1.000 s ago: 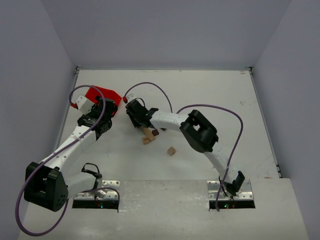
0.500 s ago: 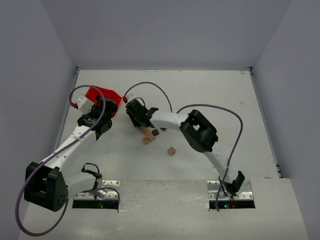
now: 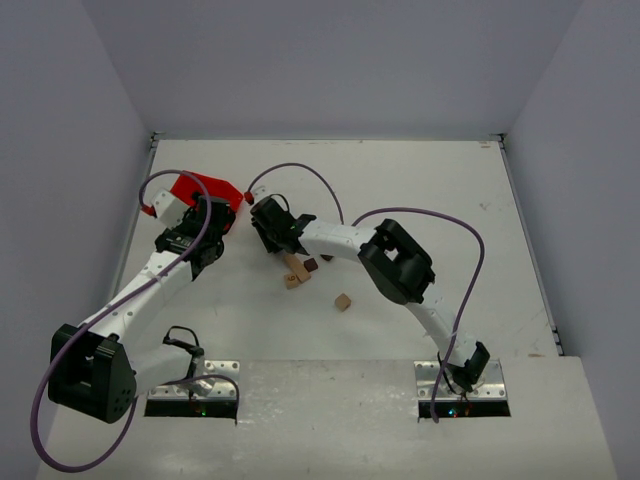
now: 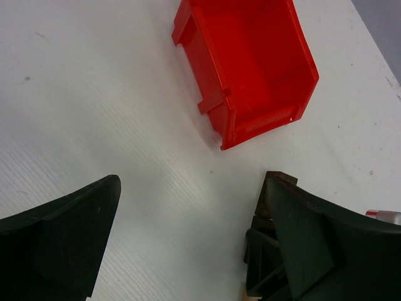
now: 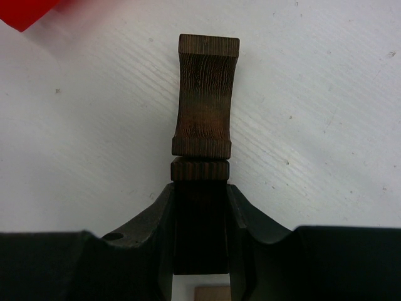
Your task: Build the wood block tower
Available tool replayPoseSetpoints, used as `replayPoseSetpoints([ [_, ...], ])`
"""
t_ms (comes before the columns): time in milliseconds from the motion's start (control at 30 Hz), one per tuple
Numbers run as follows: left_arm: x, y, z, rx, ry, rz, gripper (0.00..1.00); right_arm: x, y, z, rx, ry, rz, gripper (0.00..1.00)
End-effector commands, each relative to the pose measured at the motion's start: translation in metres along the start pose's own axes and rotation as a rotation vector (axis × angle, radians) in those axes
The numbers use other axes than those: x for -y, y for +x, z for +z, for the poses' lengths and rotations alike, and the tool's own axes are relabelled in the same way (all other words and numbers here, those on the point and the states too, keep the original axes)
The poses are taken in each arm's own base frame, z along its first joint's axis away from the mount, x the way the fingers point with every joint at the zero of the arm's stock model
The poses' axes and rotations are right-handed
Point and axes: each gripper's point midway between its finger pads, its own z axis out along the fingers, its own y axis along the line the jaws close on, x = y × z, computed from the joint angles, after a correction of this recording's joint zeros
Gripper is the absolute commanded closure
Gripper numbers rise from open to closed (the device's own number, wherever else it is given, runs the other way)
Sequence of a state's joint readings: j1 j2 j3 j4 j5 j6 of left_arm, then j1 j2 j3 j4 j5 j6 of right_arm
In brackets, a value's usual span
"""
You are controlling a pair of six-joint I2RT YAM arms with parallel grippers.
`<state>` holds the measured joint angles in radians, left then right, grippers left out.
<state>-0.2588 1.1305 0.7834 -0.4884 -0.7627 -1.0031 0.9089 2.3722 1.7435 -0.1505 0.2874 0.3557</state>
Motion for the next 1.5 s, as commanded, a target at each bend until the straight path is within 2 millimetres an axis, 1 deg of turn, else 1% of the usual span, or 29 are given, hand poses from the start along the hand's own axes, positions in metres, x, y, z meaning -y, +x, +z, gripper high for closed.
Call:
replayPoseSetpoints([
  [0, 0.005, -0.006, 0.002, 0.018, 0.02, -0.033, 0.0, 0.002, 0.002, 0.009, -0.003, 0.005, 0.015, 0.73],
  [100, 0.006, -0.007, 0.002, 0.019, 0.021, -0.033, 0.0, 0.002, 0.002, 0.009, -0.002, 0.005, 0.015, 0.71],
  [367, 0.008, -0.007, 0.002, 0.016, 0.031, -0.033, 0.0, 0.001, 0.0, 0.01, 0.004, 0.003, 0.014, 0.71],
  [600, 0.009, -0.007, 0.001, 0.013, 0.041, -0.032, 0.0, 0.003, 0.001, 0.01, 0.003, 0.016, 0.015, 0.61],
  [833, 0.011, -0.006, 0.001, 0.008, 0.051, -0.024, 0.0, 0.001, -0.002, 0.006, 0.006, -0.005, 0.016, 0.55],
  [1033, 0.012, -0.005, 0.001, 0.005, 0.055, -0.02, 0.0, 0.002, -0.002, -0.005, 0.008, -0.017, 0.0, 0.45],
  [1167, 0.012, -0.004, 0.001, 0.002, 0.058, -0.018, 0.0, 0.003, -0.006, -0.012, 0.016, -0.022, -0.025, 0.37],
  [1300, 0.013, -0.005, 0.0, 0.0, 0.063, -0.019, 0.0, -0.002, -0.016, -0.024, 0.037, -0.067, -0.063, 0.3],
  [1333, 0.014, -0.005, 0.0, 0.0, 0.067, -0.018, 0.0, -0.005, -0.017, -0.028, 0.047, -0.086, -0.07, 0.27],
  [1400, 0.015, -0.005, -0.001, -0.004, 0.074, -0.015, 0.0, -0.007, -0.026, -0.036, 0.087, -0.112, -0.083, 0.17],
  [1467, 0.015, -0.005, -0.001, -0.004, 0.08, -0.018, 0.0, -0.008, -0.032, -0.043, 0.106, -0.121, -0.086, 0.11],
])
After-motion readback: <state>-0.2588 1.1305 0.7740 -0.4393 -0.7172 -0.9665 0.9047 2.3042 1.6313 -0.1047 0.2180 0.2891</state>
